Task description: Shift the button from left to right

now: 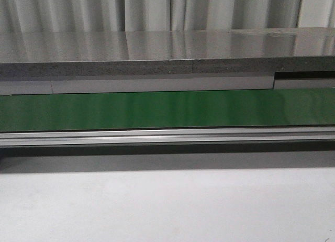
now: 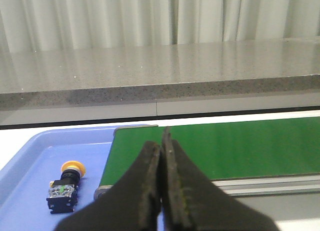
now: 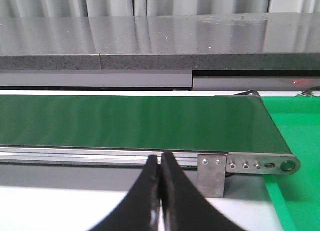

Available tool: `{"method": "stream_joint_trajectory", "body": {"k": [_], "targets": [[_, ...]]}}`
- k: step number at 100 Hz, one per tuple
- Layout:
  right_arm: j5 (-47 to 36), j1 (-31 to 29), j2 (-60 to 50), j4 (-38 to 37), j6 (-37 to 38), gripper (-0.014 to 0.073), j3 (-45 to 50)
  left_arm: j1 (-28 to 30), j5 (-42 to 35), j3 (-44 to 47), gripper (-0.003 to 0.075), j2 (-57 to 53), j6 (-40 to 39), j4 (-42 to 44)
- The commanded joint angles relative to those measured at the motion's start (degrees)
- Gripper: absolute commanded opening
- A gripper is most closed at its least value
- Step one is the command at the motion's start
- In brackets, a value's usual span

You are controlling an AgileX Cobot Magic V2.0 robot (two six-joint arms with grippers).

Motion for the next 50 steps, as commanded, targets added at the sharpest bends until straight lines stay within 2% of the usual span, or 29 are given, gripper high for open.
{"method": "stream_joint_trajectory", "body": {"k": [1, 30, 50], "targets": [[-4.76, 0.01, -1.21, -0.59, -0.36, -0.0067, -0.82, -0.03, -5.31, 2.01, -0.002, -1.76, -0.7, -0.43], [-4.76, 0.01, -1.21, -0.59, -0.36, -0.0067, -0.82, -0.03, -5.31, 2.01, -0.002, -1.76, -0.7, -0.43], [-4.76, 0.01, -1.21, -0.59, -0.36, -0.0067, -0.82, -0.03, -9.62, 1.74, -0.002, -1.76, -0.7, -0.69]]}}
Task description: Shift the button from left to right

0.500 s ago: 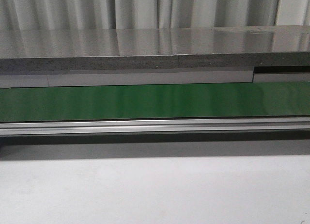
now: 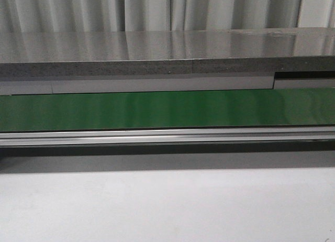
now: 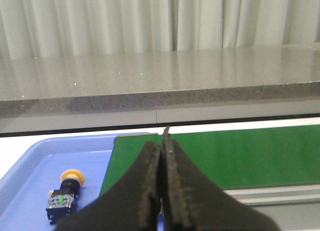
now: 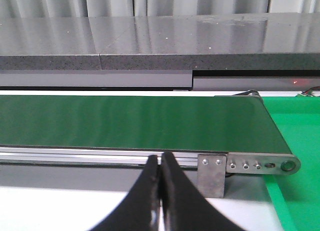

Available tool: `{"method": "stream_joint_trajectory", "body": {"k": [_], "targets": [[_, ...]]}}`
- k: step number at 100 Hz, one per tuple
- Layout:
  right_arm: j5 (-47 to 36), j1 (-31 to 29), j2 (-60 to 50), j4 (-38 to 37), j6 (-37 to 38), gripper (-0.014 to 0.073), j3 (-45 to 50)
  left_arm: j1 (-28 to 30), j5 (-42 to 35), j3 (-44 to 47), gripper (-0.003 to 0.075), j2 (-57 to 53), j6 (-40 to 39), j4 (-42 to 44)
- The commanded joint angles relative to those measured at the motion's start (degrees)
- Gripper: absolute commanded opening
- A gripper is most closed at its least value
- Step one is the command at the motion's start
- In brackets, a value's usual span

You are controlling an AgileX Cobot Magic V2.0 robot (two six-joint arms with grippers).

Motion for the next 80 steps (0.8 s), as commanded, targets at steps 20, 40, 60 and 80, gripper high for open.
{"method": "stream_joint_trajectory", "body": {"k": [20, 40, 60, 80], "targets": [[-4.76, 0.01, -1.21, -0.59, 0.02, -0.0067, -0.82, -0.03, -1.07, -3.43, -0.002, -0.9, -0.7, -2.77], [-4.76, 0.01, -1.21, -0.59, 0.02, -0.0067, -0.82, -0.03, 5.84, -13.69, -0.002, 4.41, -0.7, -2.77], [-4.76, 0.01, -1.21, -0.59, 0.02, -0.0067, -0.82, -0.03, 16.6, -26.71, -0.002, 14.3, -0.7, -2.77], [-4.76, 0.01, -1.21, -0.59, 0.02, -0.0067, -0.82, -0.03, 30.65, -38.84, -0.002, 27.08, -0.7, -2.77]]}}
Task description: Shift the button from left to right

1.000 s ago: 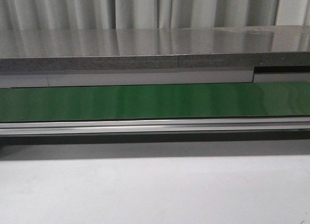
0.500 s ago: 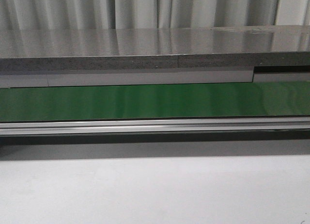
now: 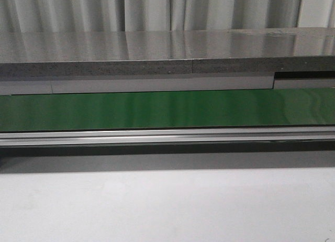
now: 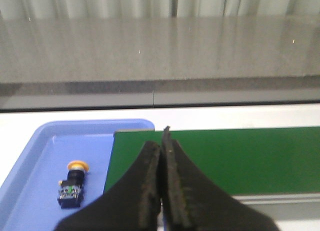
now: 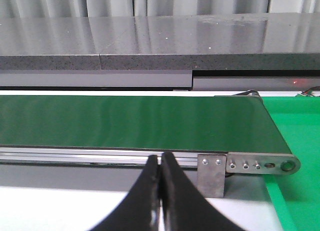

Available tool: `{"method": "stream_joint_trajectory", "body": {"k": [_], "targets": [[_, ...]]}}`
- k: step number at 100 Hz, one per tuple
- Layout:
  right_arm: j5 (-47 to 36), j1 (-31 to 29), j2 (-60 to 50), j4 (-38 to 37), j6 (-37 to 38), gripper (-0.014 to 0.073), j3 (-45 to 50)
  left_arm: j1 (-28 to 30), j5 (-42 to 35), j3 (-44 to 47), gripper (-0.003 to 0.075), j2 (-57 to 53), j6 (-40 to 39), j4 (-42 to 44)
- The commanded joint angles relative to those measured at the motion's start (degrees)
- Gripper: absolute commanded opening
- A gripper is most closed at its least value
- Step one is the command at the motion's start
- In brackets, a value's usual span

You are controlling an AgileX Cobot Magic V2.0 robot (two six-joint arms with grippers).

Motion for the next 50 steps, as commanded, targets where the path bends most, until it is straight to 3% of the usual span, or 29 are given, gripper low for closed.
{"method": "stream_joint_trajectory", "body": {"k": [1, 22, 50], "targets": [[-4.76, 0.01, -1.21, -0.59, -0.36, -0.0067, -0.82, -0.03, 2.62, -6.48, -0.002, 5.54, -0.7, -0.61], [-4.76, 0.01, -1.21, -0.59, -0.36, -0.0067, -0.82, -0.03, 8.73, -14.01, -0.002, 17.91, -0.7, -0.61], [-4.76, 0.01, -1.21, -0.59, -0.36, -0.0067, -0.82, -0.03, 10.7, -15.12, -0.002, 27.03, -0.7, -2.32]]}}
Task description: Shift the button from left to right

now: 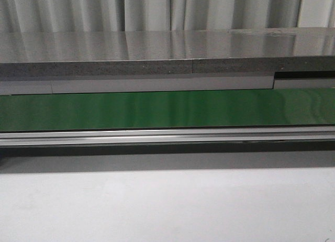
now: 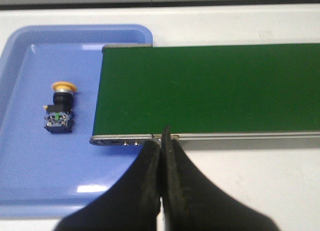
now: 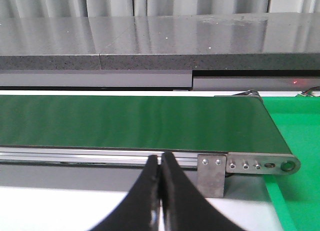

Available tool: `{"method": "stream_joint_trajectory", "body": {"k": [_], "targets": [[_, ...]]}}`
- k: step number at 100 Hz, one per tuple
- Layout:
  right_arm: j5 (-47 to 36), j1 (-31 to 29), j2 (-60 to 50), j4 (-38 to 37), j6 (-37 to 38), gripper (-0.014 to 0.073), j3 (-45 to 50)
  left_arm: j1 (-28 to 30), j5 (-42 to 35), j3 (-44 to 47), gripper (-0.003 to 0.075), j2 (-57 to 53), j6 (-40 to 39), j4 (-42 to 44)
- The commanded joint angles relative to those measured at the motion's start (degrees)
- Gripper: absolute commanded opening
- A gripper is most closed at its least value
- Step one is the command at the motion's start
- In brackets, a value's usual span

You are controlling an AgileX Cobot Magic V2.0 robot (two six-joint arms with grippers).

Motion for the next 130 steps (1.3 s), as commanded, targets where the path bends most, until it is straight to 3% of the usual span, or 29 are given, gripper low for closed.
{"method": "stream_joint_trajectory", "body": {"k": [1, 39, 44, 51, 63, 73, 106, 130], "targets": [[-4.76, 0.01, -1.21, -0.59, 0.02, -0.0067, -0.82, -0.03, -2.18, -2.06, -0.002, 1.53, -0.7, -1.22], [-4.76, 0.01, -1.21, -0.59, 0.02, -0.0067, -0.82, -0.03, -2.18, -2.06, 0.0008, 3.51, -0.01, -1.22], [-4.76, 0.01, -1.21, -0.59, 0.02, -0.0067, -0.82, -0.14, -2.03, -2.06, 0.0066, 3.51, 0.73, -1.22], [-4.76, 0.01, -1.21, -0.59, 0.02, -0.0067, -0.82, -0.14, -1.95, -2.06, 0.0202, 3.51, 1.24, -1.39], [-4.76, 0.01, -1.21, -0.59, 0.02, -0.0067, -0.82, -0.14, -1.95, -2.06, 0.0519, 3.4, 1.24, -1.48], [-4.76, 0.01, -1.21, -0.59, 0.02, -0.0067, -0.82, -0.14, -1.95, -2.14, 0.0653, 3.4, 1.24, -1.6], [-4.76, 0.01, -1.21, -0.59, 0.02, -0.0067, -0.82, 0.14, -2.95, -4.4, 0.066, 4.12, 1.24, 0.58], [-4.76, 0.01, -1.21, -0.59, 0.02, -0.0067, -0.82, 7.28, -2.95, -12.81, 0.066, 11.25, 1.24, 0.68]]}}
